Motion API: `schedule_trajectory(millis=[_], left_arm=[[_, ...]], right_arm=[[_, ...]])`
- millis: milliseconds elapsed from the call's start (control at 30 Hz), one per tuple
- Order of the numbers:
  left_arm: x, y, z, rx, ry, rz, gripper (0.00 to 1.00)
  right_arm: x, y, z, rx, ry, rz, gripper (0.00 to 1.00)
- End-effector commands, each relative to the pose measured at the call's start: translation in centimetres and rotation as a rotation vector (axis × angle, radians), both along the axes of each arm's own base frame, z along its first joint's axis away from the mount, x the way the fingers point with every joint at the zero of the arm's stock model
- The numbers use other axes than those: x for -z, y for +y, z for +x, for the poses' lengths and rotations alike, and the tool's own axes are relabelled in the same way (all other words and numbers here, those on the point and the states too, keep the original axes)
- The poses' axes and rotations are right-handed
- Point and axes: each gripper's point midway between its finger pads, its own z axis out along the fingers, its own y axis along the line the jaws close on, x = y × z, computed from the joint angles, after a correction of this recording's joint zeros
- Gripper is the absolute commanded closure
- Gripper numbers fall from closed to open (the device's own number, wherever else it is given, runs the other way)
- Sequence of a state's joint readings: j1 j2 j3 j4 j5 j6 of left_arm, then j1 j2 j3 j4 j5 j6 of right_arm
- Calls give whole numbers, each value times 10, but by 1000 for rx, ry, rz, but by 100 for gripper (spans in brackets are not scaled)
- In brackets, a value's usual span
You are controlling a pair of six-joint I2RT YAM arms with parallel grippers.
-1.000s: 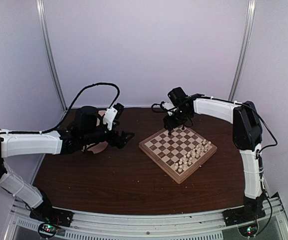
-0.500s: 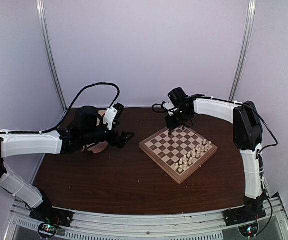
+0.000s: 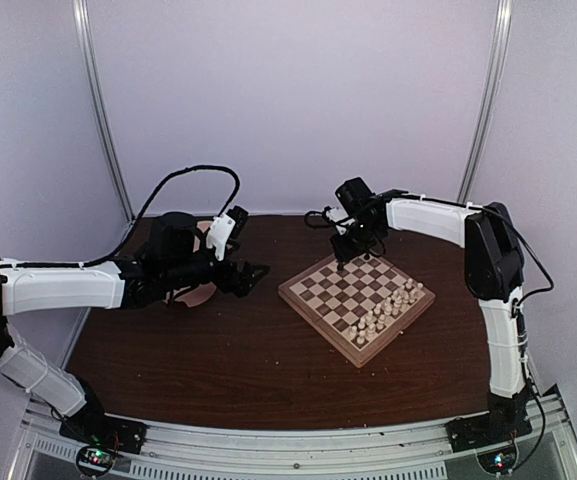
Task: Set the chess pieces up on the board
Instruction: Move the king to e8.
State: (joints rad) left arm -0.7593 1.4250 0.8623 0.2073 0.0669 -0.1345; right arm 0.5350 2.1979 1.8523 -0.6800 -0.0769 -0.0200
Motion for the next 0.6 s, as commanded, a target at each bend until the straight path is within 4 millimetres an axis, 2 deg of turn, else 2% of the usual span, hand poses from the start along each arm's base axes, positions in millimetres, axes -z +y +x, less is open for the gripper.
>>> schedule_trajectory(millis=[0, 233, 567], left_arm=[[-11, -1, 0, 2, -21, -23, 2], [-11, -2, 1, 3, -22, -22, 2], [-14, -4, 2, 7, -25, -23, 2]], right_arm=[[5, -4, 2, 16, 5, -24, 79], [0, -1, 2, 7, 0, -8, 87], [-6, 10, 8, -7, -9, 36, 88]])
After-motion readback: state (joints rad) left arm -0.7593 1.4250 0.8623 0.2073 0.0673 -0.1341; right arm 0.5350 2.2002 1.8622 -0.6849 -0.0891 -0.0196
